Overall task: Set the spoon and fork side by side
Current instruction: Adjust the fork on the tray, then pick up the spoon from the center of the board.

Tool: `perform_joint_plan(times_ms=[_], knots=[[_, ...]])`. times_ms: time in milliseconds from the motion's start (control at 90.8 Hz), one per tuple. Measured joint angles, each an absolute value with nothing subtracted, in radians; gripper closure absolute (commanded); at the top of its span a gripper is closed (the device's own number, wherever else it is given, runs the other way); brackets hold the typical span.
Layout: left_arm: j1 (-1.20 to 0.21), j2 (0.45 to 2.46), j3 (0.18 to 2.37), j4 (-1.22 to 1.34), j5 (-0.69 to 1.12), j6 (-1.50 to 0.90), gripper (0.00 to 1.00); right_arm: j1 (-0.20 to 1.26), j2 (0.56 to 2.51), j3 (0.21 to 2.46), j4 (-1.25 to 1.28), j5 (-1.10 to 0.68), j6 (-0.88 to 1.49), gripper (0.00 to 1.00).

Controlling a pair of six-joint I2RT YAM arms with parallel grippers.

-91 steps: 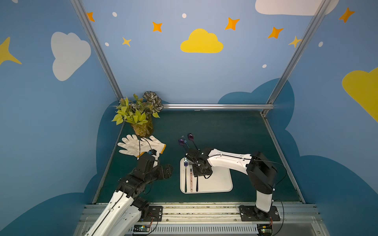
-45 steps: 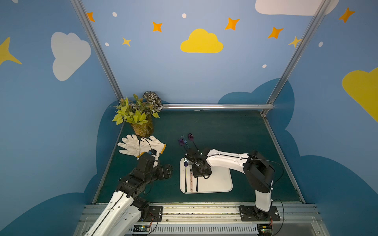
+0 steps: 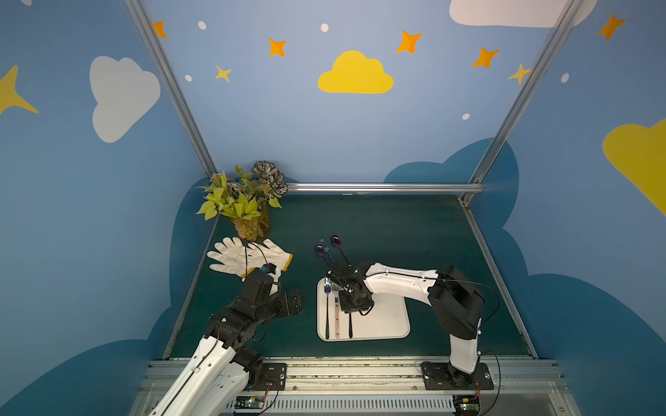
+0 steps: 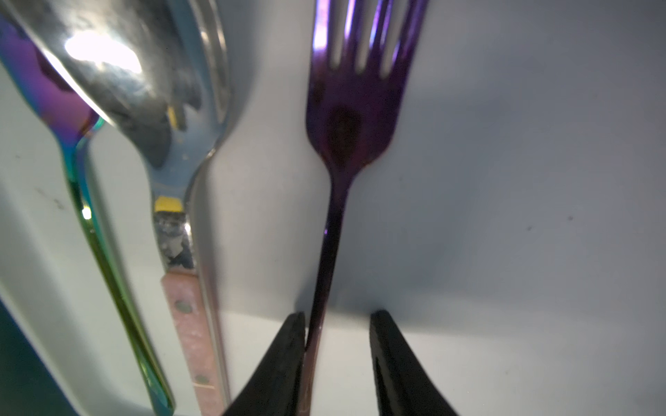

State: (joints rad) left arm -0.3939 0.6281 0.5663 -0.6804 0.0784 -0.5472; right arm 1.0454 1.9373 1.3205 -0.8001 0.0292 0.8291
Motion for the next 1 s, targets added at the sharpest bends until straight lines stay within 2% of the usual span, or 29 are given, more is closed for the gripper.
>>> perform_joint_plan(times_ms=[264, 573, 793, 1002], knots=[[-0.394, 0.628, 0.566, -0.68, 0.078, -0.547, 0.0, 1.04, 1.931, 1.312, -0.792, 0.021, 0.829, 0.66], [-0.394, 0.629, 0.566, -0.68, 0.078, -0.547, 0.0, 1.026, 1.838, 1.302, -0.79, 0.043, 0.786, 0.55], [-0.394, 0.666, 0.566, -0.681, 0.08, -0.546, 0.0, 0.89, 1.737, 1.378, -0.799, 0.041, 0.624, 0.56], [-0.394, 0.699, 0.567, -0.683, 0.084, -0.546, 0.0, 0.764, 1.89, 1.607, -0.832, 0.017, 0.4, 0.57]])
